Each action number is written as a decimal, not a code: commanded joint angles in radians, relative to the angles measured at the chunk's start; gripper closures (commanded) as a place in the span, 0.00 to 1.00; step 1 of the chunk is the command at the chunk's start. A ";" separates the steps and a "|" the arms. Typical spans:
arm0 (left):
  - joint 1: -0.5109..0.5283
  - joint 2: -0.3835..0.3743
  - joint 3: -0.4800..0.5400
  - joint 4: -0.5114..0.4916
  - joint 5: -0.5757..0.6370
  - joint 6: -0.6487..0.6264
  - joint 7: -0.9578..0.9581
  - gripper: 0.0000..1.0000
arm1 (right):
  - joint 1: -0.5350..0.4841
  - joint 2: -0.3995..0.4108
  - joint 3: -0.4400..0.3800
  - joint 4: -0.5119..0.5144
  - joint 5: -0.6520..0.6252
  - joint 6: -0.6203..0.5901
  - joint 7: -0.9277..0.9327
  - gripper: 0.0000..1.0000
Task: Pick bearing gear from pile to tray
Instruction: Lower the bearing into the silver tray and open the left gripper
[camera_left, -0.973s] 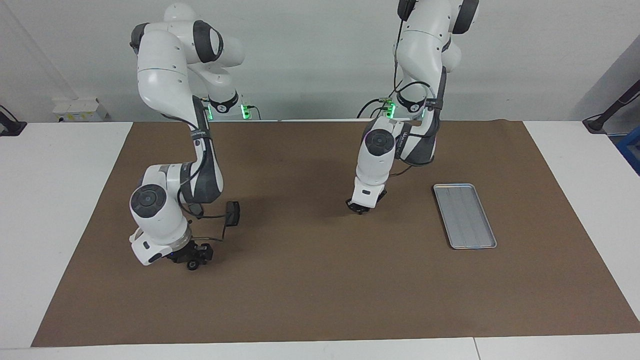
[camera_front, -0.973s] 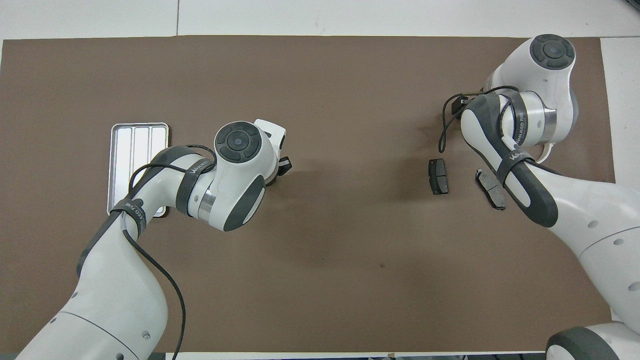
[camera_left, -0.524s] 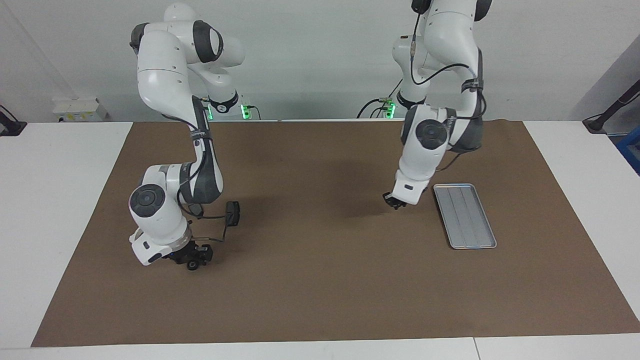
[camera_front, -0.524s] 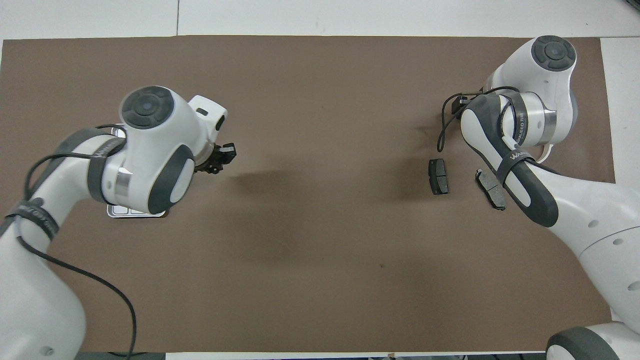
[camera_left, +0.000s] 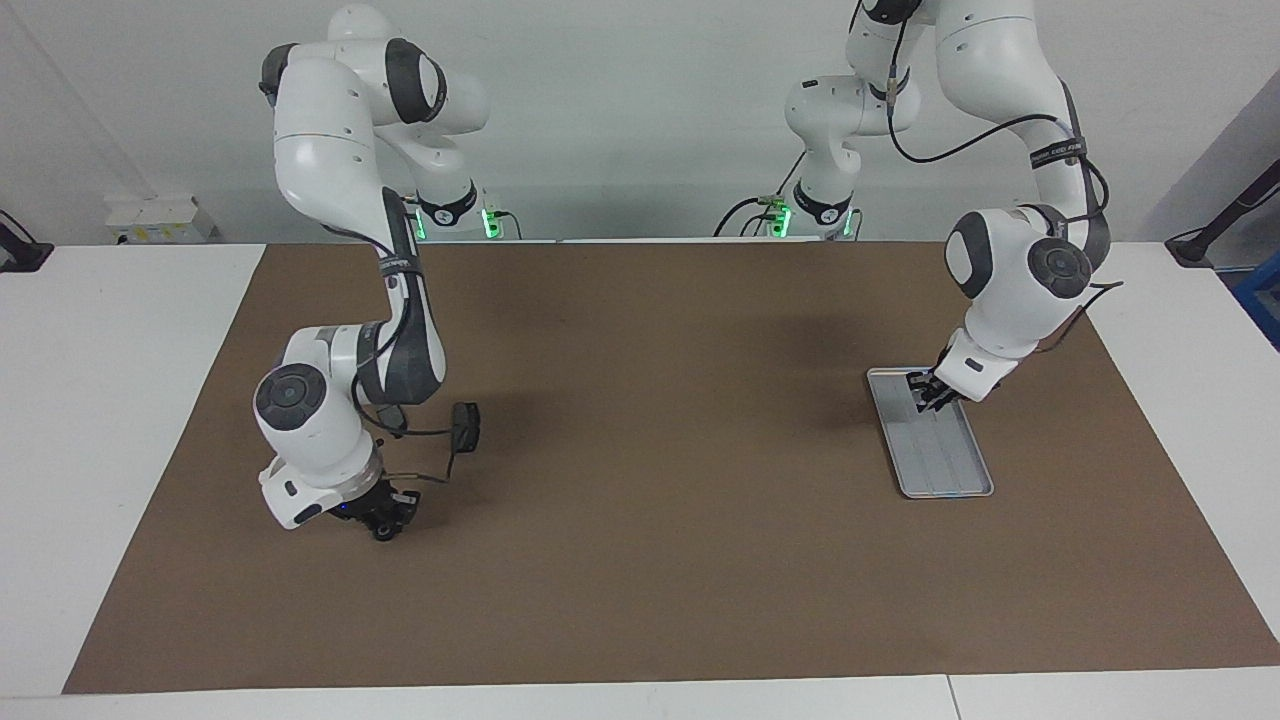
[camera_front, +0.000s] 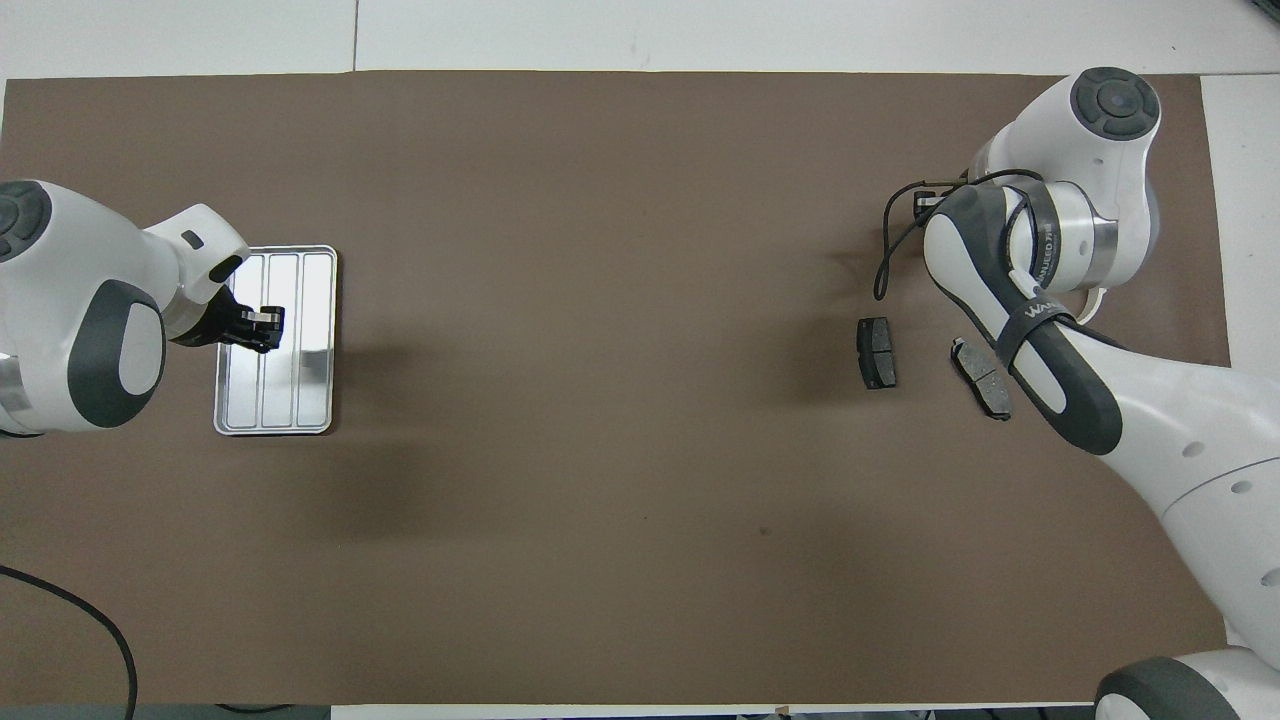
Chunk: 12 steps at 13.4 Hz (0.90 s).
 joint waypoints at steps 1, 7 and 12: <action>0.038 -0.064 -0.013 -0.109 0.009 0.060 0.082 0.87 | -0.019 0.003 0.008 -0.020 0.008 0.021 -0.014 1.00; 0.039 -0.086 -0.014 -0.192 0.001 0.114 0.070 0.84 | -0.004 -0.059 0.008 0.072 -0.011 -0.199 -0.047 1.00; 0.039 -0.101 -0.016 -0.238 -0.015 0.148 0.061 0.84 | 0.139 -0.227 0.011 0.158 -0.018 -0.530 0.012 1.00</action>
